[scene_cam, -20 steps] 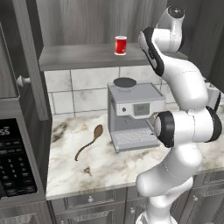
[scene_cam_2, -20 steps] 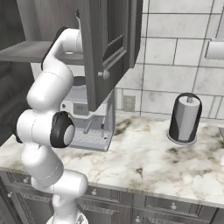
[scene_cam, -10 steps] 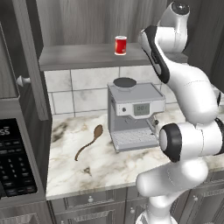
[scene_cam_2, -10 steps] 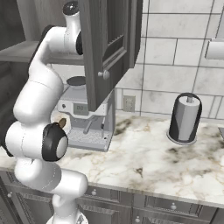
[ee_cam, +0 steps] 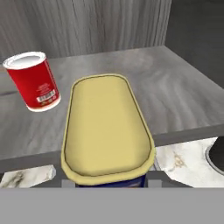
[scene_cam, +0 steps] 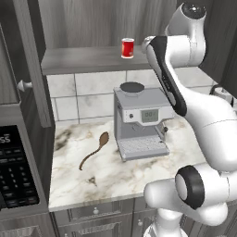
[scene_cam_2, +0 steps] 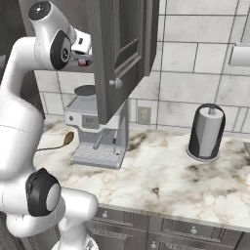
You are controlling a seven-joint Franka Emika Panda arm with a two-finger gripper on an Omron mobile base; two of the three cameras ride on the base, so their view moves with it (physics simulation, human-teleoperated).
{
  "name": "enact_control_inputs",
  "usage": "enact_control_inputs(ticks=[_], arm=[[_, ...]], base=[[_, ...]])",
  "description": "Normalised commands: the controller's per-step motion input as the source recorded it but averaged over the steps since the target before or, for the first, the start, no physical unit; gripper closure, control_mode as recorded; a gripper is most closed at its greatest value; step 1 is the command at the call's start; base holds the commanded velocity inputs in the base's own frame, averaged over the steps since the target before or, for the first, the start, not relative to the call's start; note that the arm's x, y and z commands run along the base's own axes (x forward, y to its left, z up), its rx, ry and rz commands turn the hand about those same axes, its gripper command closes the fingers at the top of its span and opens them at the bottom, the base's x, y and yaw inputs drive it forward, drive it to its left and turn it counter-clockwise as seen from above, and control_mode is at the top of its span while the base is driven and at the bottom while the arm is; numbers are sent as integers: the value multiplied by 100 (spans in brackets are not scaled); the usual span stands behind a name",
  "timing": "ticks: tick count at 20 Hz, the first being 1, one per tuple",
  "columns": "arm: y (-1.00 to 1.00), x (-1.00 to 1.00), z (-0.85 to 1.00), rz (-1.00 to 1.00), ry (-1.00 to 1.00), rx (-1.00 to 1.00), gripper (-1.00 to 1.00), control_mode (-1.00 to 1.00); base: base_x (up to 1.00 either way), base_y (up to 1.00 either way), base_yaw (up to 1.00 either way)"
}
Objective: Restock the canned food cabinet by taking the new fresh canned food from the counter and placing it in the cabinet. Then, take the old canned food from the cabinet and place it on the counter.
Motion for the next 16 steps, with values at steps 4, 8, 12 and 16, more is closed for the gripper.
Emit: enact_control_inputs(ticks=[4, 8, 12, 16], arm=[[9, -100, 6, -1, 16, 7, 100, -100], [21, -100, -8, 0, 7, 1, 100, -100], [46, -100, -20, 4, 16, 4, 100, -100], [50, -100, -58, 6, 19, 1, 100, -100]], base=[[0, 0, 0], [0, 0, 0], [0, 0, 0], [0, 0, 0]])
